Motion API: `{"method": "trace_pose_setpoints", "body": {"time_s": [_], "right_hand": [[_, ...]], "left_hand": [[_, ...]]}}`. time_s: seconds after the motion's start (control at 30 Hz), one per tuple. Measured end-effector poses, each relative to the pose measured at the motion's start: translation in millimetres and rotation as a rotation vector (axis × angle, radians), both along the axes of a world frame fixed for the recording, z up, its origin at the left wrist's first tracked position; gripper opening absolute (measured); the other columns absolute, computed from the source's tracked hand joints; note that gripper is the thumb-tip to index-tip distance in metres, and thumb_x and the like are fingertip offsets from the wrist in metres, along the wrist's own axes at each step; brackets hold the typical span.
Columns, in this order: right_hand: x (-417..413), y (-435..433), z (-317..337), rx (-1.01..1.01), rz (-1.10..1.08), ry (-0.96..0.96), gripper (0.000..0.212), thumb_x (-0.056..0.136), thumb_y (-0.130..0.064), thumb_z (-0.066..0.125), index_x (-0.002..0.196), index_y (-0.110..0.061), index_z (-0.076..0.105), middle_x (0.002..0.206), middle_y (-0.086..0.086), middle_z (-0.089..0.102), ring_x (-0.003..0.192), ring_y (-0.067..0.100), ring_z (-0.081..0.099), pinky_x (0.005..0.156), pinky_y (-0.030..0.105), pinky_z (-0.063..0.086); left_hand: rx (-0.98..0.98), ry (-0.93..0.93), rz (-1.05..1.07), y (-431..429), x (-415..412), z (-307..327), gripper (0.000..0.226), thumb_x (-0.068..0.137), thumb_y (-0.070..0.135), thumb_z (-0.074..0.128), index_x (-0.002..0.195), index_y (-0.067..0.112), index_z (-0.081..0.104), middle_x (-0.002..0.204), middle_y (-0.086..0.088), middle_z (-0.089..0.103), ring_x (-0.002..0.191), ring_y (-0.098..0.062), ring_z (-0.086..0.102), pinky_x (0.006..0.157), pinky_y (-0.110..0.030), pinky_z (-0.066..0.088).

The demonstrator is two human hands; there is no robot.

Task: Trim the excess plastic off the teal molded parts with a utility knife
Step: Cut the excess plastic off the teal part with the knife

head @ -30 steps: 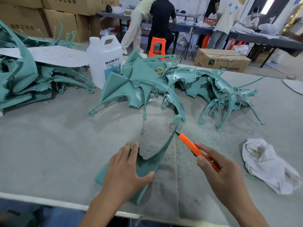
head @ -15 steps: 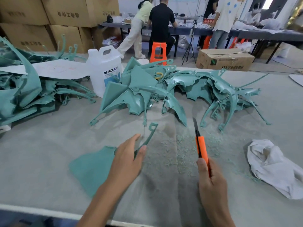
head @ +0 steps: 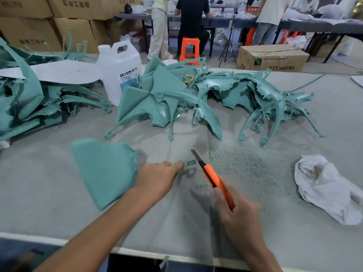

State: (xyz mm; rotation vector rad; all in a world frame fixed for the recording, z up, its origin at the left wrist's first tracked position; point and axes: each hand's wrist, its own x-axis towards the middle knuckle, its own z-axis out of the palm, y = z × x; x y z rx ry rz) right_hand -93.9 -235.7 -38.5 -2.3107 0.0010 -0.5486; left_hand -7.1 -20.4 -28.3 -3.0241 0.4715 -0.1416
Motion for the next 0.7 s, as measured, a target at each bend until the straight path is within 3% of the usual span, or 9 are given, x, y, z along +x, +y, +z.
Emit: {"method": "trace_pose_setpoints", "body": {"time_s": [0.07, 0.17, 0.3, 0.47, 0.6, 0.7], "right_hand": [[-1.0, 3.0, 0.0, -0.122, 0.011, -0.033, 0.032, 0.090, -0.030, 0.068, 0.120, -0.022, 0.073, 0.076, -0.002, 0.075, 0.062, 0.018, 0.066, 0.055, 0.024, 0.043], [2.5, 4.6, 0.1, -0.170, 0.032, 0.033, 0.032, 0.091, -0.027, 0.073, 0.122, -0.028, 0.071, 0.085, 0.000, 0.076, 0.069, 0.023, 0.070, 0.057, 0.027, 0.048], [9.4, 1.9, -4.4, -0.123, 0.023, 0.121, 0.031, 0.095, -0.037, 0.062, 0.125, -0.036, 0.069, 0.074, 0.003, 0.073, 0.066, 0.028, 0.067, 0.058, 0.028, 0.037], [9.5, -1.2, -5.5, -0.023, -0.017, 0.148, 0.035, 0.097, -0.042, 0.052, 0.128, -0.036, 0.066, 0.063, -0.002, 0.065, 0.058, 0.022, 0.061, 0.057, 0.029, 0.036], [5.4, 1.7, -5.2, -0.112, 0.050, 0.098, 0.030, 0.094, -0.039, 0.062, 0.123, -0.041, 0.068, 0.075, -0.002, 0.074, 0.067, 0.023, 0.068, 0.057, 0.026, 0.039], [9.9, 2.8, -5.0, -0.114, 0.051, 0.175, 0.031, 0.096, -0.044, 0.055, 0.125, -0.046, 0.065, 0.078, -0.003, 0.074, 0.072, 0.023, 0.069, 0.059, 0.030, 0.041]], "left_hand": [[0.060, -0.002, -0.009, -0.9, 2.1, 0.7, 0.042, 0.100, 0.027, 0.044, 0.139, 0.040, 0.035, 0.102, 0.002, 0.066, 0.084, -0.028, 0.068, 0.056, -0.032, 0.032], [0.101, 0.001, -0.006, -1.5, 3.3, 1.9, 0.052, 0.098, 0.023, 0.043, 0.145, 0.040, 0.031, 0.106, 0.001, 0.066, 0.086, -0.030, 0.068, 0.056, -0.032, 0.031], [0.123, -0.005, -0.005, -3.8, 0.0, 2.1, 0.056, 0.097, 0.022, 0.043, 0.148, 0.040, 0.029, 0.106, 0.001, 0.066, 0.083, -0.030, 0.068, 0.054, -0.033, 0.029], [0.105, 0.011, 0.017, -4.8, 0.8, -1.0, 0.060, 0.096, 0.019, 0.045, 0.150, 0.039, 0.028, 0.108, 0.000, 0.065, 0.084, -0.029, 0.067, 0.056, -0.033, 0.033], [0.107, 0.015, 0.025, -6.1, 1.9, -2.1, 0.064, 0.095, 0.017, 0.043, 0.152, 0.039, 0.024, 0.113, -0.001, 0.063, 0.091, -0.031, 0.067, 0.060, -0.034, 0.033], [0.111, 0.004, 0.024, -6.0, 1.2, -3.7, 0.064, 0.096, 0.017, 0.042, 0.152, 0.039, 0.023, 0.114, -0.001, 0.063, 0.092, -0.030, 0.067, 0.060, -0.034, 0.032]]}}
